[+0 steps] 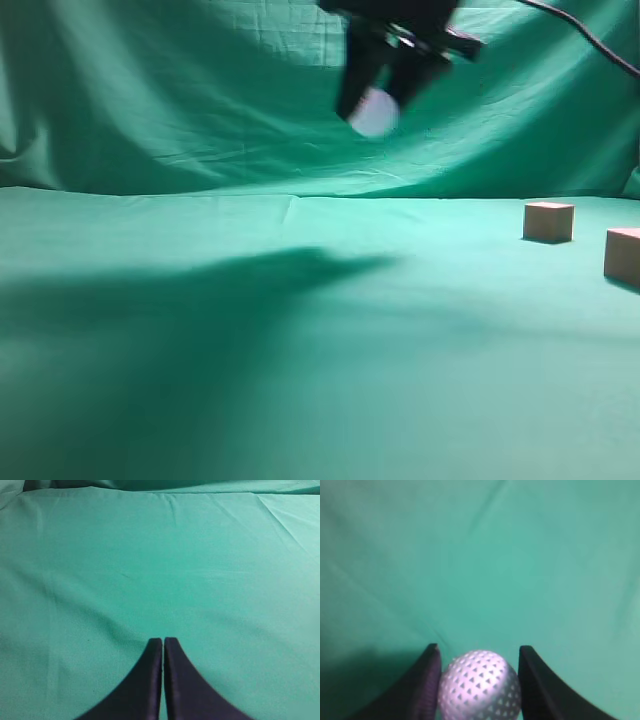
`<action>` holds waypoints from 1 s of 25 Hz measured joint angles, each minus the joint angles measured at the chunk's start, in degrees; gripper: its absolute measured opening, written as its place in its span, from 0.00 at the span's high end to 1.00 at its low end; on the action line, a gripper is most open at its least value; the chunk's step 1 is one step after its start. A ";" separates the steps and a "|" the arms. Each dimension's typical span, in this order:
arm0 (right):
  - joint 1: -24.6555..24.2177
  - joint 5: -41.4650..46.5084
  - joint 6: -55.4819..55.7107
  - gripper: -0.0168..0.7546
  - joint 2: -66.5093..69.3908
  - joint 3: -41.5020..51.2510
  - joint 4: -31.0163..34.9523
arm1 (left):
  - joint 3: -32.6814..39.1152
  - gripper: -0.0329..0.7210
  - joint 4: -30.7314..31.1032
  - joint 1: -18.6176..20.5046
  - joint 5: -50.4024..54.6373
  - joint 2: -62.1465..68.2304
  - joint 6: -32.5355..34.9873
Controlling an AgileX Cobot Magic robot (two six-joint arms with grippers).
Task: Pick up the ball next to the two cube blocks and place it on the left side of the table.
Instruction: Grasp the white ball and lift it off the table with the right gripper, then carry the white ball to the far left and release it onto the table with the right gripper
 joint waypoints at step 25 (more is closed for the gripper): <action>27.07 -35.17 -3.98 0.56 39.65 -39.08 11.61 | 0.00 0.96 0.00 0.00 0.00 0.00 0.00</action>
